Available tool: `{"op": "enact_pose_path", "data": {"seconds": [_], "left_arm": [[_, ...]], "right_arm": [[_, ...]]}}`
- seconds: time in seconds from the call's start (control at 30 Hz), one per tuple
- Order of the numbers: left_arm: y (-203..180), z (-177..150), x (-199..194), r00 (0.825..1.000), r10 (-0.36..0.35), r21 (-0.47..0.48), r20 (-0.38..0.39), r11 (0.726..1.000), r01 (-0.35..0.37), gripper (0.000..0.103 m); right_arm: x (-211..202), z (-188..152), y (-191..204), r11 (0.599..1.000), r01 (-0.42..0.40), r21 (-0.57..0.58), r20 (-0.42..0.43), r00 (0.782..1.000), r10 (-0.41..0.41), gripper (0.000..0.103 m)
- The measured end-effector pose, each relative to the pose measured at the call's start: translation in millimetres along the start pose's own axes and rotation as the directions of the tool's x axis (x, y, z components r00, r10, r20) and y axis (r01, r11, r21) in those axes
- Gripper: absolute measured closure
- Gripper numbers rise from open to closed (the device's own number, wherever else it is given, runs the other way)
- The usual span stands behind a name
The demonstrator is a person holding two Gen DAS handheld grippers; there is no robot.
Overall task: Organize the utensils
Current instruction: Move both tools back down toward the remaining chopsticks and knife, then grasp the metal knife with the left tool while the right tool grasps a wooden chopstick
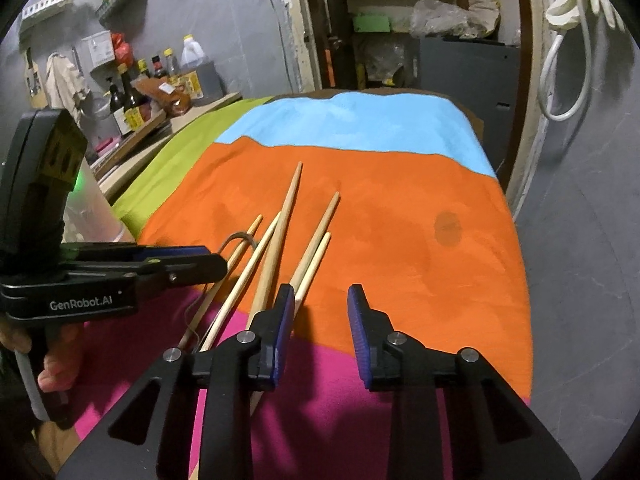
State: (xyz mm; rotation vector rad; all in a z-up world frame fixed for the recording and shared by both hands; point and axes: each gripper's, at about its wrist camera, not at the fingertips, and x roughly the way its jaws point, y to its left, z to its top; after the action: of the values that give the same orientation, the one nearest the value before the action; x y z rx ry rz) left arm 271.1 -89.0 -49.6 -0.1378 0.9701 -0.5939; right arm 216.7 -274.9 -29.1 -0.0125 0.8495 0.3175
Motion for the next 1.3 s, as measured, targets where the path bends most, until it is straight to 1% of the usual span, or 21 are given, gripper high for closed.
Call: {"op": "enact_pose_path", "data": {"seconds": [0.1,0.33,0.6,0.7,0.77,0.93,1.0,1.03,1.17,1.3], "left_arm": [[1.6,1.3,0.6,1.000,-0.017,-0.015,-0.010,1.000,0.017,0.092],[12.7,1.4,-4.9,0.998,-0.059,-0.075,-0.023,0.996,0.058,0.095],[9.5,2.8,-4.3,0.999,-0.036,-0.065,-0.038,0.997,0.033,0.096],[9.2,1.1,-7.4,0.999,-0.033,-0.068,-0.032,0.997,0.031,0.100],[8.9,-1.3,-9.8,0.999,-0.025,-0.067,-0.022,0.997,0.023,0.102],[8.3,-7.5,-23.4,1.000,-0.005,-0.062,0.019,0.998,0.006,0.103],[7.9,-10.7,-27.6,0.999,0.033,-0.060,0.027,0.998,-0.032,0.103],[8.1,-12.6,-29.6,0.997,0.064,-0.058,0.029,0.996,-0.063,0.103],[11.3,-17.7,-26.5,0.993,0.116,-0.063,-0.002,0.991,-0.116,0.103],[17.5,-21.8,-27.9,0.993,0.113,-0.073,-0.036,0.991,-0.115,0.102]], "right_arm": [[5.1,0.1,2.0,1.000,0.006,-0.006,-0.024,1.000,-0.006,0.079],[9.5,1.4,4.0,1.000,0.017,-0.010,-0.048,0.999,-0.017,0.081],[15.5,6.5,8.9,1.000,0.028,-0.013,-0.072,0.997,-0.029,0.085],[14.7,5.3,8.7,0.999,0.030,-0.017,-0.075,0.997,-0.031,0.088],[14.3,4.3,9.6,0.999,0.029,-0.023,-0.079,0.996,-0.031,0.091],[12.9,-2.1,12.2,0.999,0.028,-0.046,-0.093,0.995,-0.033,0.093],[12.8,-2.6,12.5,0.999,0.027,-0.042,-0.099,0.995,-0.031,0.093],[13.7,-2.3,11.9,0.999,0.025,-0.037,-0.104,0.994,-0.029,0.093],[18.6,1.6,10.2,1.000,0.018,0.004,-0.124,0.992,-0.018,0.093],[19.3,1.7,9.9,1.000,0.014,0.022,-0.120,0.993,-0.011,0.093]]}}
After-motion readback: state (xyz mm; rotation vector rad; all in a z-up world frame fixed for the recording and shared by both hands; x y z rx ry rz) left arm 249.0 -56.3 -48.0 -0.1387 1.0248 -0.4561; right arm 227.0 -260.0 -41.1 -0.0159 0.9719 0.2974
